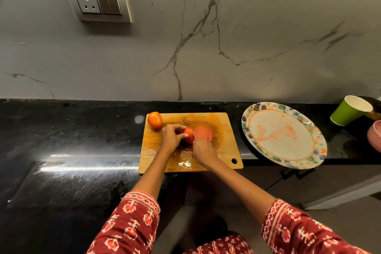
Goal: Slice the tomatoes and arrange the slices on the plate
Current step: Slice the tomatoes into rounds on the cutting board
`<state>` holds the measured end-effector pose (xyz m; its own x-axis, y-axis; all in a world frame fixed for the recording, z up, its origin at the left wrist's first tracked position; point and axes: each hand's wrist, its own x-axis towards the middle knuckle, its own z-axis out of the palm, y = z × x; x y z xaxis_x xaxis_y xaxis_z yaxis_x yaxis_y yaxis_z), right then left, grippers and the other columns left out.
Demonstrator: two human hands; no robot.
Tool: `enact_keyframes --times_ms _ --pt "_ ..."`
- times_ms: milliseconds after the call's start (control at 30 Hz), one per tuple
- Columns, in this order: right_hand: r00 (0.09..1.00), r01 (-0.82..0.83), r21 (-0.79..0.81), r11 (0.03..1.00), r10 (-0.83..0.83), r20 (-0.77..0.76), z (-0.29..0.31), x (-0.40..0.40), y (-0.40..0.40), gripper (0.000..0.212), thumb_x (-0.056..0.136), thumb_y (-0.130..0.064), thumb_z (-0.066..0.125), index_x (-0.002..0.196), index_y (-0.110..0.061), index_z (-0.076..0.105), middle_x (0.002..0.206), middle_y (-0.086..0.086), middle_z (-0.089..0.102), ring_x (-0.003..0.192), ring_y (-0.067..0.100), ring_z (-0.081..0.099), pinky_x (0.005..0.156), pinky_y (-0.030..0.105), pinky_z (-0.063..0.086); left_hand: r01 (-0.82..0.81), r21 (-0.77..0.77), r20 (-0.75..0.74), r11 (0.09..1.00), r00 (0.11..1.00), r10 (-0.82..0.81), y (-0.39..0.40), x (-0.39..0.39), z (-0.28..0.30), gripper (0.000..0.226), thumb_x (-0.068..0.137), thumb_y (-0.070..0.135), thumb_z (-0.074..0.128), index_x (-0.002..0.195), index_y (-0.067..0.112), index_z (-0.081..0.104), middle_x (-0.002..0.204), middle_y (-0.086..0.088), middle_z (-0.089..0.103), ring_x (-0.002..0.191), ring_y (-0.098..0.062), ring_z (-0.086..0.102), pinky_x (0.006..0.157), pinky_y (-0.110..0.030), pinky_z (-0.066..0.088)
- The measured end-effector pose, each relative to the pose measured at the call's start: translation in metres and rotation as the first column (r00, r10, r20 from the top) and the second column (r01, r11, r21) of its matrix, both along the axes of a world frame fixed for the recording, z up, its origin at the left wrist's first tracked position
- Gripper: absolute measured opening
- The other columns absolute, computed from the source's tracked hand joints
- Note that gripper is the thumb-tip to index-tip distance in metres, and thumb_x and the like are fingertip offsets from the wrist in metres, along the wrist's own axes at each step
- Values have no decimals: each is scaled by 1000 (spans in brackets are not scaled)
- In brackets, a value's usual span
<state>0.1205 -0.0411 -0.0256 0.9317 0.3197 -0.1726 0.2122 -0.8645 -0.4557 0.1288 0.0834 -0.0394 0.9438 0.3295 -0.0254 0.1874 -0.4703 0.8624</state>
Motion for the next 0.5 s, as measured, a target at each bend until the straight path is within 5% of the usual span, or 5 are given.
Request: enact_keyframes --times_ms 500 --pt "995 48 29 998 -45 -91 -8 -2 1 23 98 -8 37 116 1 51 110 21 61 104 36 59 71 33 40 -18 12 -6 1000 1000 18 -1 0 0 30 75 4 73 104 3 68 109 -11 67 106 -20 59 88 -24 43"
